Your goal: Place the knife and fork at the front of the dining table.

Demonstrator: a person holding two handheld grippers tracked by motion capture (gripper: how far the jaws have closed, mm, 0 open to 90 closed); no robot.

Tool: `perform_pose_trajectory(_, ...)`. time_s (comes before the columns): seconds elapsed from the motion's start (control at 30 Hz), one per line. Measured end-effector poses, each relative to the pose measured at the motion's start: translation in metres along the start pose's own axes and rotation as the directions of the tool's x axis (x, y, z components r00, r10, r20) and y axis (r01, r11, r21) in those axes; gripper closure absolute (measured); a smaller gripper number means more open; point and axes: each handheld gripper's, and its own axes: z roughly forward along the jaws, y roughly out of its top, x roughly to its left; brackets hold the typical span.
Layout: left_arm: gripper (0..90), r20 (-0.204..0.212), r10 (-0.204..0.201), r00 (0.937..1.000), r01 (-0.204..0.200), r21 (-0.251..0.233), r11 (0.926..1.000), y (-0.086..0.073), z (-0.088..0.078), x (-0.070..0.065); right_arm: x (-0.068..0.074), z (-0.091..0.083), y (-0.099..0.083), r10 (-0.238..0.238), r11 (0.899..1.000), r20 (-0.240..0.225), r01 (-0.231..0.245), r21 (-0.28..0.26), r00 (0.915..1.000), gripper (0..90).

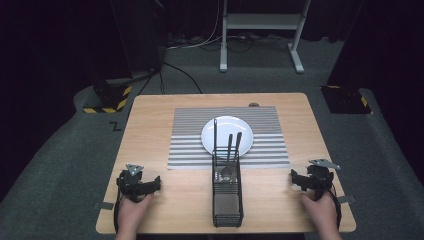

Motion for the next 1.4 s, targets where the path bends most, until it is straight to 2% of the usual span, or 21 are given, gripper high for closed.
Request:
perform_pose_trajectory(0.33,0.5,0.009,0.005,0.9999,-0.005,0.0,1.0,-0.001,-0.001,0.0,-0.001,0.0,0.0,0.002,1.0,-0.009,-0.002,0.001,1.0,9.8)
perform_pose_trajectory(0.53,0.5,0.032,0.031,0.999,-0.031,-0.003,0.9995,-0.001,-0.001,-0.001,-0.001,-0.001,0.0,-0.018,1.0,-0.011,0.018,-0.003,0.9998,11.7)
perform_pose_trajectory(0.6,0.5,0.033,0.055,0.998,-0.054,-0.015,0.9984,-0.001,-0.002,-0.002,0.001,-0.002,0.0,-0.013,1.0,-0.009,0.013,0.0,0.9999,13.2)
perform_pose_trajectory(0.7,0.8,0.045,0.081,0.9957,-0.079,-0.032,0.9963,-0.001,-0.007,-0.005,0.007,-0.005,-0.001,-0.052,0.999,-0.025,0.052,-0.009,0.9983,13.3)
perform_pose_trajectory(0.77,1.0,0.066,0.082,0.9944,-0.08,-0.031,0.9963,0.0,-0.009,-0.007,0.009,-0.005,-0.001,-0.055,0.998,-0.028,0.054,-0.009,0.9981,13.3)
perform_pose_trajectory(0.87,0.9,0.079,0.108,0.991,-0.105,-0.048,0.9933,0.0,-0.013,-0.01,0.014,-0.007,-0.003,-0.075,0.997,-0.039,0.075,-0.011,0.9964,13.3)
perform_pose_trajectory(1.07,1.1,0.105,0.11,0.9884,-0.1,-0.098,0.9902,0.005,-0.023,-0.017,0.023,-0.01,-0.005,-0.108,0.994,-0.054,0.107,-0.02,0.9927,13.4)
perform_pose_trajectory(1.23,1.3,0.145,0.123,0.9818,-0.104,-0.129,0.9862,0.008,-0.029,-0.025,0.028,-0.009,-0.006,-0.123,0.992,-0.059,0.123,-0.018,0.9906,13.2)
perform_pose_trajectory(1.4,1.4,0.184,0.166,0.9688,-0.135,-0.167,0.9766,0.013,-0.039,-0.043,0.029,-0.008,-0.007,-0.124,0.992,-0.074,0.122,-0.026,0.9896,13.1)
